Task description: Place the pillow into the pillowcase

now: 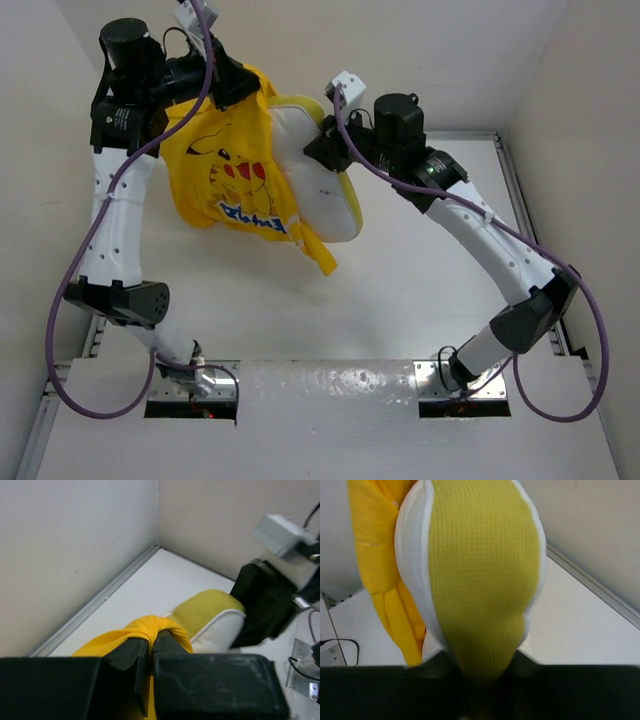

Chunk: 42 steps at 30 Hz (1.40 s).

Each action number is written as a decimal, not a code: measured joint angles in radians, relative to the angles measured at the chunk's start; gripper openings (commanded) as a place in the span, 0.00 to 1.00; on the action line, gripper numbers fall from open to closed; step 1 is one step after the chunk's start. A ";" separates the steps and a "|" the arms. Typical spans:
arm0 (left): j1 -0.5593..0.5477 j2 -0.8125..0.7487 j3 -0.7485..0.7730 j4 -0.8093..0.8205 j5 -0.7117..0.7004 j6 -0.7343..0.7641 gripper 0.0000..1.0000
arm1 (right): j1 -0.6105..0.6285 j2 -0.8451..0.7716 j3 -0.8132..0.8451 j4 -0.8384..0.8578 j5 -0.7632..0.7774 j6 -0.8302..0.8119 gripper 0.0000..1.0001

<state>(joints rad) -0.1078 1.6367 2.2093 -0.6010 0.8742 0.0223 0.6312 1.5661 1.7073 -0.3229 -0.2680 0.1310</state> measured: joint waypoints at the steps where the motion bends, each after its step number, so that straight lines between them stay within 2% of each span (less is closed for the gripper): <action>1: -0.005 0.003 0.000 -0.002 0.014 -0.006 0.00 | 0.000 0.006 -0.012 0.017 0.011 0.007 0.00; 4: -0.038 0.017 0.000 -0.004 0.051 -0.024 0.00 | 0.002 0.058 0.011 0.076 0.043 0.061 0.00; 9: -0.180 0.040 0.012 -0.086 0.025 0.045 0.00 | 0.000 0.156 0.150 0.134 0.154 0.131 0.00; 12: -0.248 0.072 0.059 -0.088 0.022 0.012 0.00 | 0.005 0.191 0.222 0.151 0.183 0.132 0.00; 14: -0.243 0.112 0.135 -0.024 0.040 -0.100 0.00 | 0.009 0.193 0.220 0.183 0.211 0.122 0.00; 18: -0.186 0.187 0.244 0.206 0.115 -0.367 0.00 | 0.050 0.151 0.039 0.415 0.261 0.135 0.00; 22: -0.141 0.211 0.258 0.245 0.154 -0.455 0.00 | 0.113 0.132 -0.100 0.552 0.267 0.125 0.00; 26: -0.088 0.223 0.230 0.346 0.192 -0.562 0.00 | 0.141 0.163 -0.096 0.558 0.219 0.102 0.02; 27: -0.087 0.222 0.215 0.370 0.207 -0.580 0.00 | 0.145 0.171 -0.085 0.555 0.210 0.100 0.13; 28: -0.088 0.219 0.191 0.401 0.221 -0.596 0.00 | 0.148 0.180 -0.074 0.552 0.204 0.099 0.61; 30: -0.091 0.209 0.149 0.433 0.258 -0.613 0.00 | 0.145 0.190 -0.059 0.531 0.189 0.099 0.91; 31: -0.087 0.207 0.138 0.444 0.272 -0.615 0.00 | 0.142 0.193 -0.048 0.505 0.182 0.092 0.99; 33: -0.061 0.203 0.127 0.468 0.297 -0.627 0.00 | 0.133 0.192 -0.022 0.439 0.173 0.074 0.99; 36: 0.040 0.177 0.106 0.518 0.328 -0.646 0.00 | 0.113 0.140 -0.028 0.325 0.179 0.072 0.99; 38: 0.113 0.155 0.099 0.528 0.330 -0.637 0.00 | 0.072 0.051 -0.096 0.270 0.166 0.101 0.99; 40: 0.173 0.132 0.099 0.528 0.300 -0.600 0.00 | -0.030 -0.076 -0.205 0.230 0.147 0.146 0.99; 41: 0.188 0.117 0.098 0.527 0.287 -0.583 0.00 | -0.091 -0.138 -0.257 0.222 0.151 0.159 0.84; 42: 0.188 0.103 0.098 0.528 0.275 -0.570 0.00 | -0.150 -0.208 -0.317 0.214 0.166 0.158 0.65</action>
<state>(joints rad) 0.0807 1.7401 2.3074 -0.0731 1.1492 -0.5476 0.4812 1.3582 1.3899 -0.1085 -0.1017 0.2893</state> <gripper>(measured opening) 0.009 0.883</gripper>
